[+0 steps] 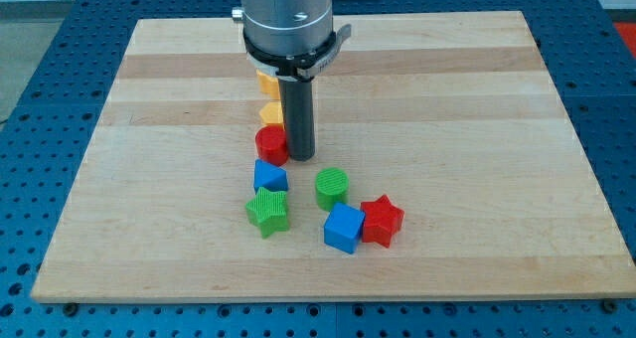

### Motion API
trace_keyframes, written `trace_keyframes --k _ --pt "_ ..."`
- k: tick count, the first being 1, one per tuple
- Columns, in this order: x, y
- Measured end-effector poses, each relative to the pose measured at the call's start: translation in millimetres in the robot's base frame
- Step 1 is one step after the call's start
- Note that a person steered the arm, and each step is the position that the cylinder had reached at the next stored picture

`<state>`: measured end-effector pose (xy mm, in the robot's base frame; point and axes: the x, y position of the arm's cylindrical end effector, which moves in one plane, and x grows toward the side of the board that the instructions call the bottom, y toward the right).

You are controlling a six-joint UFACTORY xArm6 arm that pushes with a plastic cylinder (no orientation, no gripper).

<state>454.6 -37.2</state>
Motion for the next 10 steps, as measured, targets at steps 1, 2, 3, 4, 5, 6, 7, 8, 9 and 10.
trace_keyframes --k 1,2,3,4,5,6,7,8,9,10 --pt "0.0 1.1" --pt "-2.2 47.3" --pt "-6.2 81.6" --pt "-9.1 121.0" --pt "-13.7 161.1" --pt "-18.3 196.7" --pt "-28.5 212.7" --pt "-31.7 215.5" --pt "-31.7 215.5" --pt "-31.7 235.4"
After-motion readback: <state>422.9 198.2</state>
